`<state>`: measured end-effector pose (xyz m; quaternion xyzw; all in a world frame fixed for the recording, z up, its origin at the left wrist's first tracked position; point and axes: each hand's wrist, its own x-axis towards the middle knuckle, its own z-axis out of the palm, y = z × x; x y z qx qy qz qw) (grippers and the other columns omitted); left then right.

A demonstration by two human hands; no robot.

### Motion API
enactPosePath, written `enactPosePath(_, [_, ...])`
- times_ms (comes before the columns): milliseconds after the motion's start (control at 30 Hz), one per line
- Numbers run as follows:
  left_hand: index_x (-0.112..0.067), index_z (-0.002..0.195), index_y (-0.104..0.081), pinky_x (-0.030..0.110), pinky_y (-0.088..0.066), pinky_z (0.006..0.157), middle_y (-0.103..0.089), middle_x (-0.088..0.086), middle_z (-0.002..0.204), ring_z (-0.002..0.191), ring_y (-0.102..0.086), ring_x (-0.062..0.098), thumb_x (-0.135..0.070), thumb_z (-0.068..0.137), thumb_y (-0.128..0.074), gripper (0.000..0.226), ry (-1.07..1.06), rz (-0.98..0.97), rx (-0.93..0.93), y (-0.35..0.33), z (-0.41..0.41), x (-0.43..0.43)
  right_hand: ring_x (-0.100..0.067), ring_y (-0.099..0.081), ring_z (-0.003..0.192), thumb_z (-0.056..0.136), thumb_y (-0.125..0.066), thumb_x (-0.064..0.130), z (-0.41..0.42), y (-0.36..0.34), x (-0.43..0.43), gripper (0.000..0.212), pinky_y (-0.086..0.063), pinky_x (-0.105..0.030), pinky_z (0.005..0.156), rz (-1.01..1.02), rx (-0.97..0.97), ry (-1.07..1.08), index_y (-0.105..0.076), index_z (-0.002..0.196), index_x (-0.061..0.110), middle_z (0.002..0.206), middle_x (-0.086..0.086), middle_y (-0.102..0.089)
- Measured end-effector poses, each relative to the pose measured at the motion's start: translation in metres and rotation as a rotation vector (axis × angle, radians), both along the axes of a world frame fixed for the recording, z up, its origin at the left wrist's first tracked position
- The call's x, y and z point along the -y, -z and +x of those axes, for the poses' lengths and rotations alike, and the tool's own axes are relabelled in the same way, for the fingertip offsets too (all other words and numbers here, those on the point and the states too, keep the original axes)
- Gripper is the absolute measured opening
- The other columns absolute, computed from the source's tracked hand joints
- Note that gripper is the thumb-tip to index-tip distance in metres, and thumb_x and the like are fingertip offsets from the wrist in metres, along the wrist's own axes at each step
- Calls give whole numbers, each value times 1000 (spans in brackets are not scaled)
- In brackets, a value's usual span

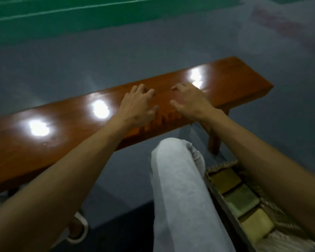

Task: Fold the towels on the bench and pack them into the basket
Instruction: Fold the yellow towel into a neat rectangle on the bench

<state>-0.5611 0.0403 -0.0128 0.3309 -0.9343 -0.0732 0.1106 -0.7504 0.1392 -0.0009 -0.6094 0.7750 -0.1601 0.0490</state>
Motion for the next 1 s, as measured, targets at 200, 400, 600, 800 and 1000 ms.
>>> enactPosePath(200, [-22, 141, -52, 45, -42, 103, -49, 8, 142, 134, -42, 29, -45, 98, -58, 50, -230, 67, -16, 1, 115, 31, -28, -56, 124, 93, -65, 44, 98, -7, 64, 52, -50, -44, 102, 21, 42, -174, -54, 138, 21, 135, -7, -56])
enactPosePath(400, [-27, 144, -49, 45, -44, 105, -45, 6, 143, 134, -41, 27, -44, 95, -61, 53, -444, 118, -66, 12, 230, 47, -24, -55, 125, 97, -64, 34, 202, 1, 102, 46, -50, -38, 101, -14, 73, -307, -54, 139, 17, 138, -5, -57])
enactPosePath(600, [-22, 140, -54, 49, -42, 105, -49, 14, 141, 130, -45, 37, -44, 91, -57, 54, -658, 49, -63, 16, 346, 44, -20, -60, 111, 94, -62, 37, 309, 22, 133, 40, -56, -41, 89, -14, 115, -416, -57, 132, 23, 123, -1, -62])
enactPosePath(800, [-17, 139, -57, 51, -43, 98, -53, 16, 137, 125, -47, 38, -40, 97, -60, 48, -881, -46, -85, 24, 458, 36, -22, -55, 112, 96, -61, 32, 410, 31, 155, 37, -37, -27, 79, -51, 154, -537, -60, 129, 17, 124, -5, -62])
enactPosePath(1000, [-14, 136, -56, 53, -38, 103, -52, 17, 139, 126, -45, 39, -33, 104, -45, 38, -1144, -92, -139, 38, 551, 36, -25, -53, 112, 95, -62, 32, 486, 40, 176, 41, -46, -32, 85, -61, 186, -618, -61, 130, 12, 122, -11, -59])
